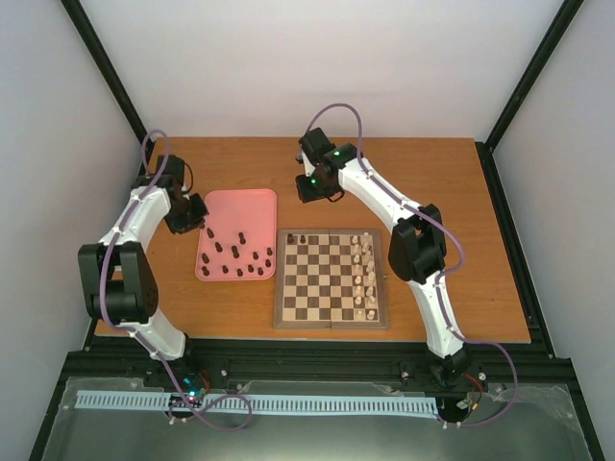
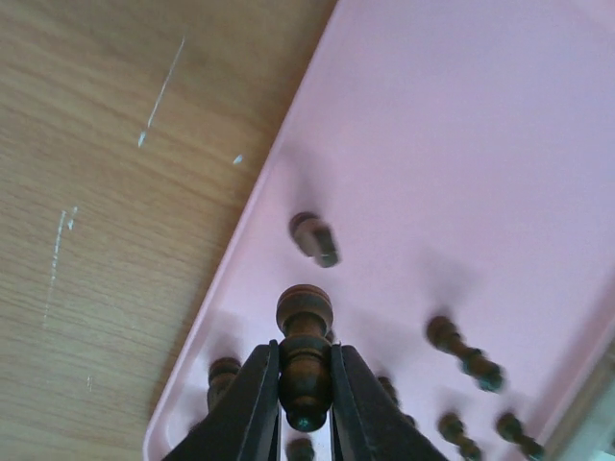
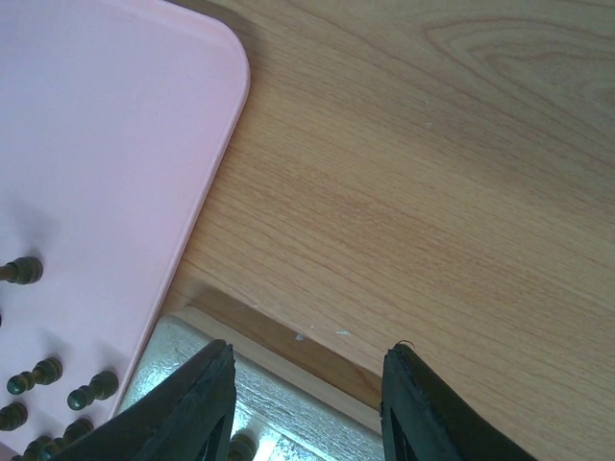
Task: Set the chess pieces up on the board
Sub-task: Pick up the chess piece from the storage box, then place the chess piece on the chessboard.
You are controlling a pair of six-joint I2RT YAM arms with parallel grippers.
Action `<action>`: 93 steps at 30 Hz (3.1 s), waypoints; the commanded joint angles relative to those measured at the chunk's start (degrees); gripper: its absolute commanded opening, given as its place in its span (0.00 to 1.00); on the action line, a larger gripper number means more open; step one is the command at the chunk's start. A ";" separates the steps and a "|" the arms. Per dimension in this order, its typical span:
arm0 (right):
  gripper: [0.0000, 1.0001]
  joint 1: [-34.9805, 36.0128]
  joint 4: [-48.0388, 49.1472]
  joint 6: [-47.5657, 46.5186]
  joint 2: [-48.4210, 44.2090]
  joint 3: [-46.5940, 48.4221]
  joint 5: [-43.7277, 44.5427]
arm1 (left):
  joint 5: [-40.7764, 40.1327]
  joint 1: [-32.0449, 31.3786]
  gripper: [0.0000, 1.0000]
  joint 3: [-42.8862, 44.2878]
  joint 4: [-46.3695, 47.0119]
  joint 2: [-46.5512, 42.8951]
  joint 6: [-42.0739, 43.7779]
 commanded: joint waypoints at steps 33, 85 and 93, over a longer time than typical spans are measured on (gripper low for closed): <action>0.43 -1.61 1.49 -1.81 -9.24 -7.89 3.02 | 4.57 -36.51 0.04 7.02 -12.19 -7.84 -5.44; 0.43 -4.58 2.54 -3.24 -8.44 -9.26 0.59 | 0.97 -40.04 0.06 9.21 -3.31 11.33 -6.88; 0.43 -5.01 2.54 -3.30 -8.26 -9.10 0.15 | 0.68 -40.05 0.07 10.46 -3.58 12.11 -6.82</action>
